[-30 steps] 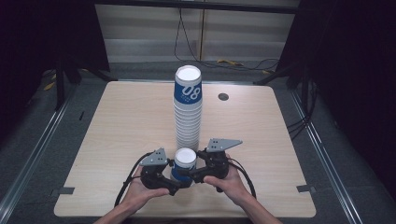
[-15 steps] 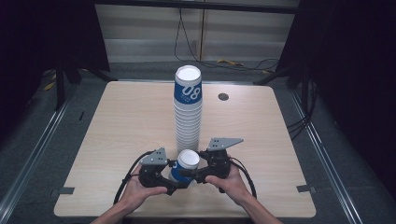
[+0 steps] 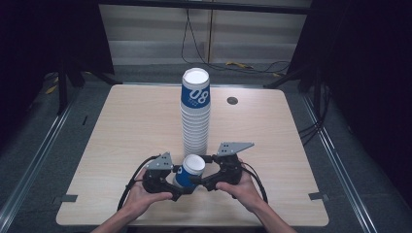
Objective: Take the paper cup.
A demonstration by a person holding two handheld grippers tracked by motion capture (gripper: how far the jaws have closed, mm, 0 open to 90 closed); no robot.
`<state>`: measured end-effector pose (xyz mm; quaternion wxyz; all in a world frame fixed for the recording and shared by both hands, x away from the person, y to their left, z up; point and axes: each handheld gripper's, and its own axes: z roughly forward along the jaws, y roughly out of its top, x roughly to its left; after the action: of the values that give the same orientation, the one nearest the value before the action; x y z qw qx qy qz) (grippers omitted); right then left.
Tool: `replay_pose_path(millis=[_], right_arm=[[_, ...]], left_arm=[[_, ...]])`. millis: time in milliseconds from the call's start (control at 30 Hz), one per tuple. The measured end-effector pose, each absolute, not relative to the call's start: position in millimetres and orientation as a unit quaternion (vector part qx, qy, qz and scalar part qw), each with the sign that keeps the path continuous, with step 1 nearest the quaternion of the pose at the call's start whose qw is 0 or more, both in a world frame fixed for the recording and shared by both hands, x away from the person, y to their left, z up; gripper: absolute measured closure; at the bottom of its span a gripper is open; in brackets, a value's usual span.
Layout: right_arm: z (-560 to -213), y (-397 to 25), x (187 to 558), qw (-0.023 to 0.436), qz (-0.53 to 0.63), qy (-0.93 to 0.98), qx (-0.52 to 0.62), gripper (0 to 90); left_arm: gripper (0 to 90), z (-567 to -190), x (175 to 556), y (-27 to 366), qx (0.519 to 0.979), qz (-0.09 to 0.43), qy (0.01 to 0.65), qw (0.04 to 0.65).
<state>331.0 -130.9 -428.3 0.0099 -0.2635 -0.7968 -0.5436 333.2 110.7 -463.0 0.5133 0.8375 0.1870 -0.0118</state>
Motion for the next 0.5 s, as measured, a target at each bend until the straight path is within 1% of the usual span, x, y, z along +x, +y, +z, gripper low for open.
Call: replay_pose_path(millis=[67, 133, 367, 500], right_arm=[[-427.6, -132.3, 332.6, 0.028, -0.541, -0.798, -0.264, 20.3], [-426.9, -134.0, 331.7, 0.022, -0.537, -0.800, -0.266, 18.0], [-426.9, -141.0, 331.4, 0.013, -0.527, -0.806, -0.271, 15.4], [-427.2, -143.3, 332.4, 0.012, -0.516, -0.813, -0.270, 15.6]], left_arm=[[20.3, -462.4, 335.8, 114.2, 0.839, -0.009, 0.188, 0.510], [20.4, -461.9, 337.7, 117.3, 0.841, -0.003, 0.191, 0.507], [20.9, -461.6, 340.7, 124.9, 0.846, 0.002, 0.197, 0.495], [20.9, -461.3, 340.9, 125.5, 0.851, 0.002, 0.198, 0.486]])
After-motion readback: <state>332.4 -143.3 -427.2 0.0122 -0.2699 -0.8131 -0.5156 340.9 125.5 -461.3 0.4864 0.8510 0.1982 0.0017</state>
